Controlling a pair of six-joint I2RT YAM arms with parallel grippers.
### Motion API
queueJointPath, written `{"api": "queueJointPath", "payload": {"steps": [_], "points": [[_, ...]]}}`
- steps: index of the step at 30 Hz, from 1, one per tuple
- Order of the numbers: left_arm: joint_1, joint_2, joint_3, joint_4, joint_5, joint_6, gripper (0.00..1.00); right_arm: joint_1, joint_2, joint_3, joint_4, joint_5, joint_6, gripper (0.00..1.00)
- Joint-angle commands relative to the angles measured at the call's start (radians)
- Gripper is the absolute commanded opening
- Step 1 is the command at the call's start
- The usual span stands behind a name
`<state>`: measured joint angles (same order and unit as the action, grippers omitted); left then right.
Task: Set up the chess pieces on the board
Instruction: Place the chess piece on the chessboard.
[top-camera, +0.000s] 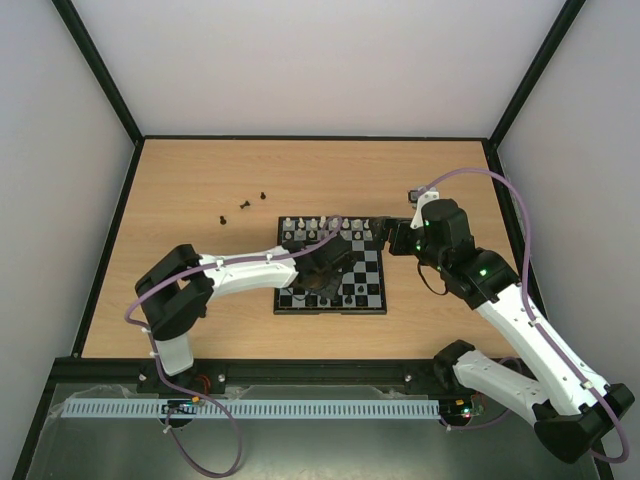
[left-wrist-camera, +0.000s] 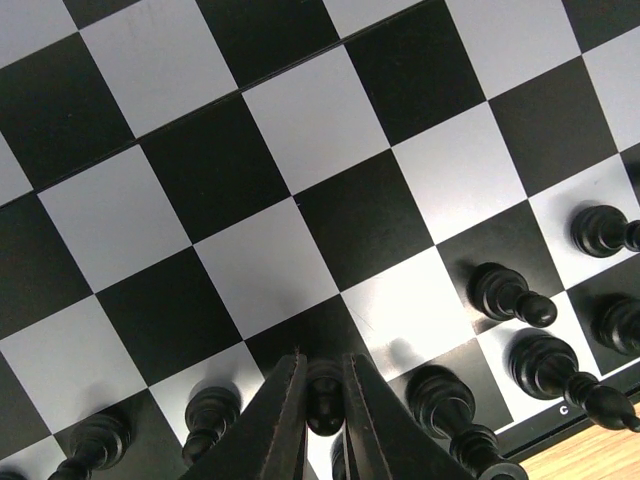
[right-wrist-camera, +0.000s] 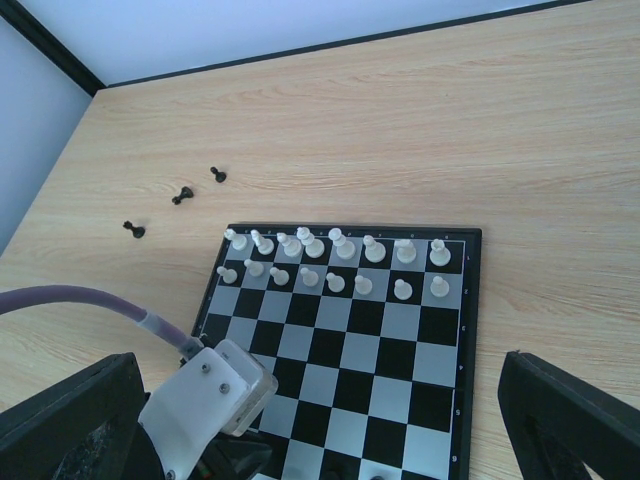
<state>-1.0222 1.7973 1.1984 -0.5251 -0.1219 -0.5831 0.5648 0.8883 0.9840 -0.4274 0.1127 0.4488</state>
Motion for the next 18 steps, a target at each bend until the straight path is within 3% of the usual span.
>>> {"api": "queueJointPath", "payload": {"steps": [1,18], "points": [[0.004,0.013,-0.020,0.013,0.016,0.003,0.13,0.004,-0.006,-0.006,-0.024,-0.003,-0.009,0.99],[0.002,-0.025,-0.024,0.004,0.004,-0.011,0.25,0.004,-0.009,-0.009,-0.024,-0.002,-0.007,0.99]]}}
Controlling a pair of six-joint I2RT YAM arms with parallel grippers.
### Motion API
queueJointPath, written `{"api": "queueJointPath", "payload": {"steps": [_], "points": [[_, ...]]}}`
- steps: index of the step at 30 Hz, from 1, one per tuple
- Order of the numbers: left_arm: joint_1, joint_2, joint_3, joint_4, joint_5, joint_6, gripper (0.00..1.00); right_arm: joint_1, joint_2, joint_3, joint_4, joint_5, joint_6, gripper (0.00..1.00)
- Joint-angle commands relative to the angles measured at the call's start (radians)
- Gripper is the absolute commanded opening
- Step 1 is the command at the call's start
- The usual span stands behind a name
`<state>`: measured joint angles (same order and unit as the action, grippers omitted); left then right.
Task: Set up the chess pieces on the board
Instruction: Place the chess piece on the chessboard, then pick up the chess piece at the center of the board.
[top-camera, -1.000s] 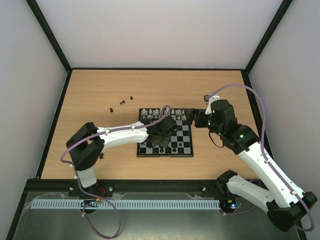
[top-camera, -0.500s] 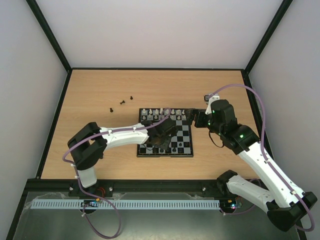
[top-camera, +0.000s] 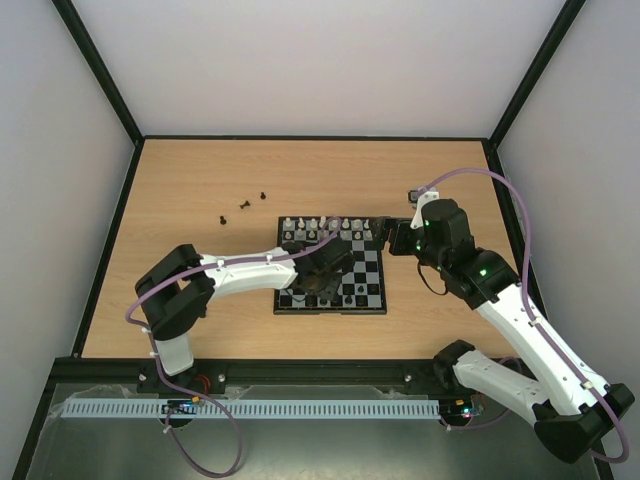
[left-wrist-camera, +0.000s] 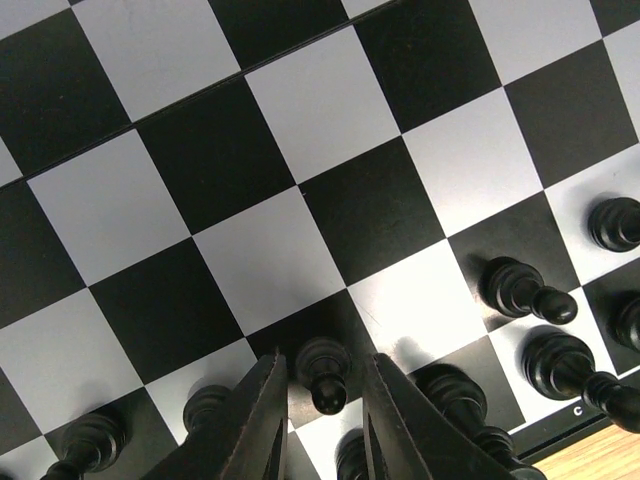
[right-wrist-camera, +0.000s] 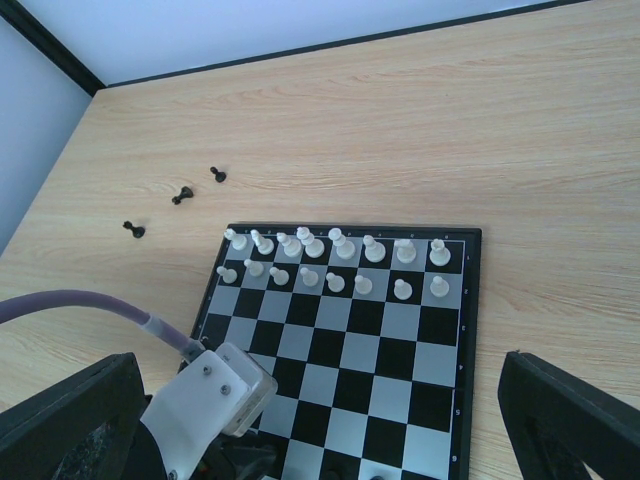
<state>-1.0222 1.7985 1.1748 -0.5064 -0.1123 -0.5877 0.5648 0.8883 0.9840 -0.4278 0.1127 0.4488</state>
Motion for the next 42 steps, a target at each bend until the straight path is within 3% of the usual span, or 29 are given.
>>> {"api": "queueJointPath", "payload": {"steps": [1,6,10,15,17,18,24,32,42], "points": [[0.001,-0.037,0.005,-0.019,-0.011,-0.007,0.26,0.004,-0.007,-0.009,-0.022,-0.003,-0.008,0.98],[-0.006,-0.117,0.044,-0.056,-0.065,-0.008,0.38,0.004,-0.001,-0.006,-0.019,-0.010,-0.007,0.99],[-0.007,-0.208,0.070,-0.078,-0.109,-0.011,0.53,0.004,0.001,-0.010,-0.020,-0.015,-0.004,0.99],[-0.012,-0.358,0.036,-0.080,-0.177,-0.034,0.78,0.004,0.007,-0.017,-0.012,-0.043,-0.001,0.99],[-0.013,-0.427,-0.001,-0.069,-0.199,-0.048,0.95,0.004,0.014,-0.015,-0.012,-0.056,0.001,0.99],[-0.012,-0.464,-0.023,-0.060,-0.209,-0.055,0.99,0.004,0.017,-0.015,-0.011,-0.064,0.001,0.99],[-0.011,-0.603,-0.125,-0.021,-0.291,-0.096,0.99,0.004,0.044,-0.021,0.007,-0.128,0.014,0.99],[-0.009,-0.566,-0.085,-0.008,-0.318,-0.134,1.00,0.004,0.077,-0.042,0.024,-0.174,0.022,0.99],[-0.047,-0.597,-0.177,0.072,-0.338,-0.237,0.99,0.004,0.068,-0.110,0.079,-0.285,0.035,0.99]]}}
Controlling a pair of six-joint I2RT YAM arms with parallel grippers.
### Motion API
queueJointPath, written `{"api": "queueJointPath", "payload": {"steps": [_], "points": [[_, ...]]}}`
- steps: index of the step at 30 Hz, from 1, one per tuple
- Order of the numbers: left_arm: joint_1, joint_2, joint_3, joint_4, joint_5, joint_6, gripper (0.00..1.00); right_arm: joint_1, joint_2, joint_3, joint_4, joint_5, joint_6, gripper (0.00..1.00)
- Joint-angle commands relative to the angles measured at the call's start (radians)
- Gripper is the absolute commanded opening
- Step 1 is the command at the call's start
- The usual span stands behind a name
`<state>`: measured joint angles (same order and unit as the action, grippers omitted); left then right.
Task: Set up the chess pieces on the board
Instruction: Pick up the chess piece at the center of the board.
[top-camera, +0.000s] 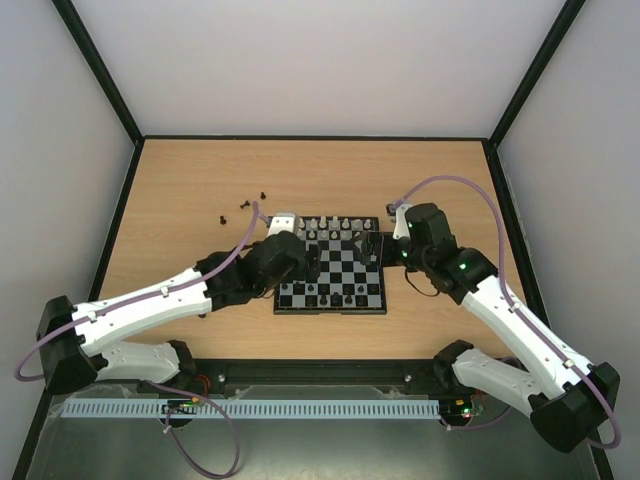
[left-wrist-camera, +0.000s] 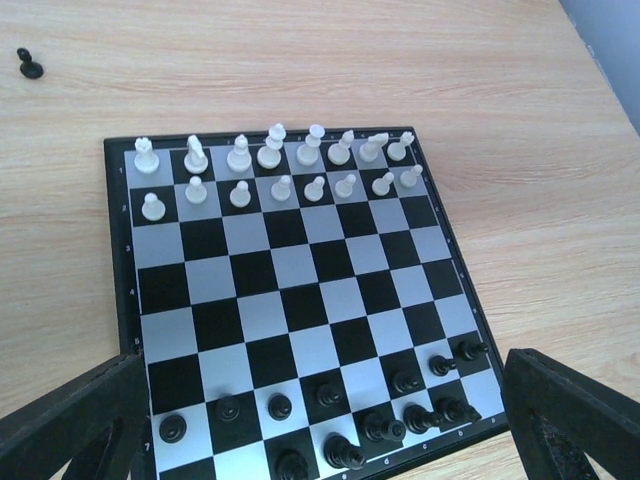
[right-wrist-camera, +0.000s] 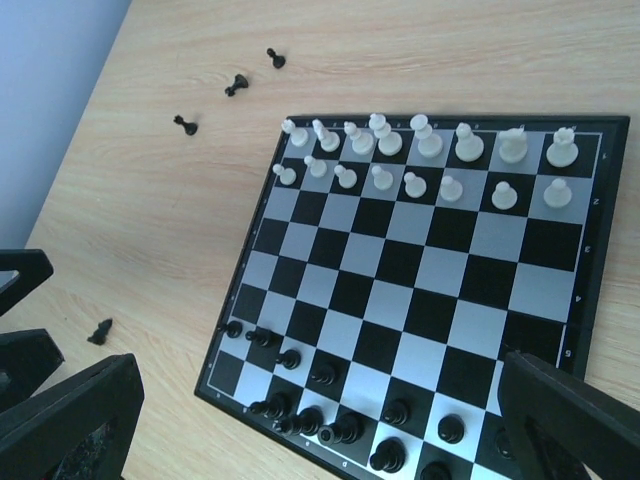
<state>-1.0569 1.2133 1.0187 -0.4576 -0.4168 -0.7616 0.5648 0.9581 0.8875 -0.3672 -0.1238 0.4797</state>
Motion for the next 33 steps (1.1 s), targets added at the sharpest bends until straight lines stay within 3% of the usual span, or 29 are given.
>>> {"api": "queueJointPath", "payload": {"steps": [1,15,23,26,33], "points": [[-0.011,-0.010,-0.018,0.020,-0.036,-0.068,0.99,0.004,0.007,-0.010,0.013,-0.060,0.005,0.99],[0.003,0.110,0.205,-0.087,-0.042,0.026,1.00,0.004,0.067,-0.042,0.026,-0.069,0.006,0.99],[0.061,0.088,0.172,-0.047,-0.022,0.084,1.00,0.004,0.003,-0.035,-0.034,0.022,-0.004,0.99],[0.131,0.061,0.131,-0.019,-0.001,0.093,0.99,0.004,-0.023,-0.037,-0.043,0.051,0.000,0.99],[0.421,0.098,0.066,0.081,0.164,0.157,0.99,0.004,-0.008,-0.039,-0.001,0.039,0.038,0.99]]}}
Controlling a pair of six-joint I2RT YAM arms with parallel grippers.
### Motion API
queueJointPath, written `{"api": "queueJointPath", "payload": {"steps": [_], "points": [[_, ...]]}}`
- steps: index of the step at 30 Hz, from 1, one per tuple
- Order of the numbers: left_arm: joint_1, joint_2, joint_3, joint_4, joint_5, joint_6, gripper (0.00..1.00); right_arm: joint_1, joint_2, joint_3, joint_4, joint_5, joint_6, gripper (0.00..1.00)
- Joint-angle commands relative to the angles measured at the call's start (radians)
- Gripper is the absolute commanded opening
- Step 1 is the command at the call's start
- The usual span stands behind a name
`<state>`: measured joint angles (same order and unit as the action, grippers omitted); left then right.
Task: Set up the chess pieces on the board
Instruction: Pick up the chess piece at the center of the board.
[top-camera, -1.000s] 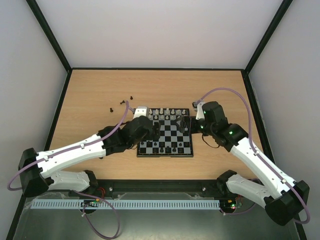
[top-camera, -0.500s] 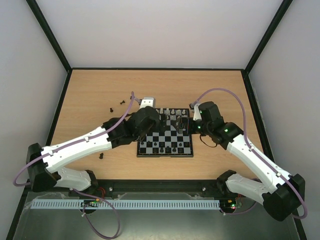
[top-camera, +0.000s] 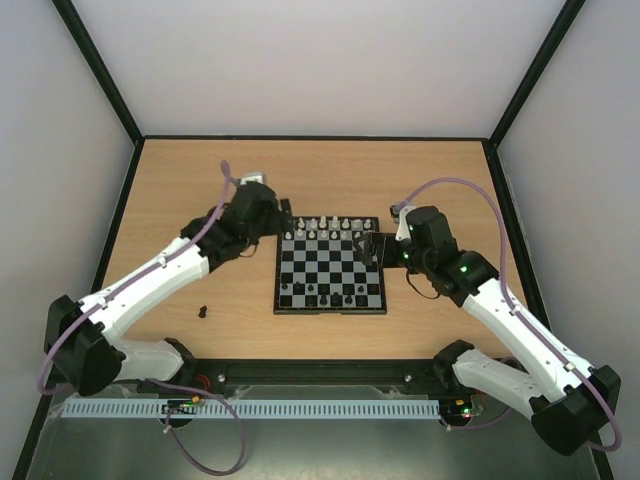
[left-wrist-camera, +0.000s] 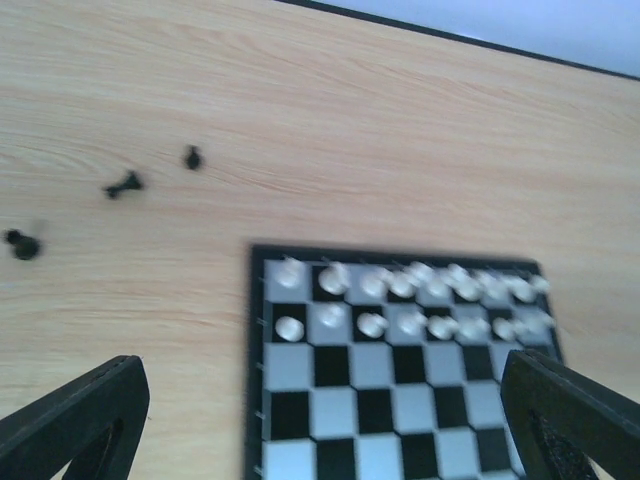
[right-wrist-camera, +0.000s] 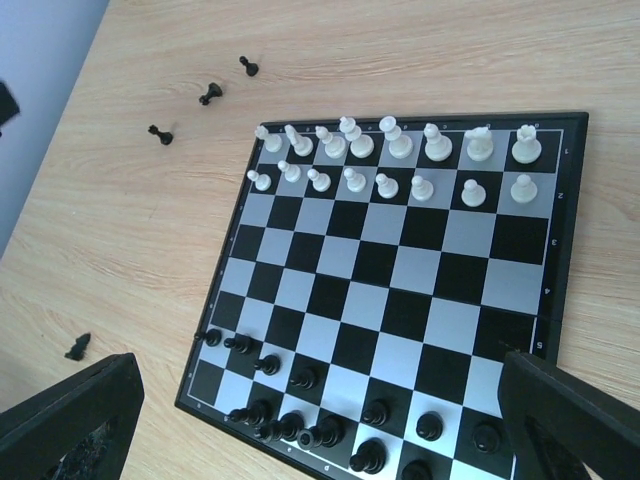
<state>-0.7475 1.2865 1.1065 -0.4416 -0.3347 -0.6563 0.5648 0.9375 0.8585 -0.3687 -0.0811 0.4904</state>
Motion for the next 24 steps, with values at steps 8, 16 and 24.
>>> {"api": "queueJointPath", "payload": {"steps": [8,16,24], "points": [[0.302,0.259,0.130,0.082,0.137,0.116,0.99,0.004,0.105,0.001,0.042,0.024,-0.005,0.99],[0.418,0.514,0.295,0.074,0.191,0.157,1.00,0.004,0.150,-0.036,0.091,-0.051,0.013,0.98],[0.430,0.730,0.499,0.013,0.190,0.195,0.94,0.004,0.085,-0.016,0.043,-0.040,-0.011,0.99]]}}
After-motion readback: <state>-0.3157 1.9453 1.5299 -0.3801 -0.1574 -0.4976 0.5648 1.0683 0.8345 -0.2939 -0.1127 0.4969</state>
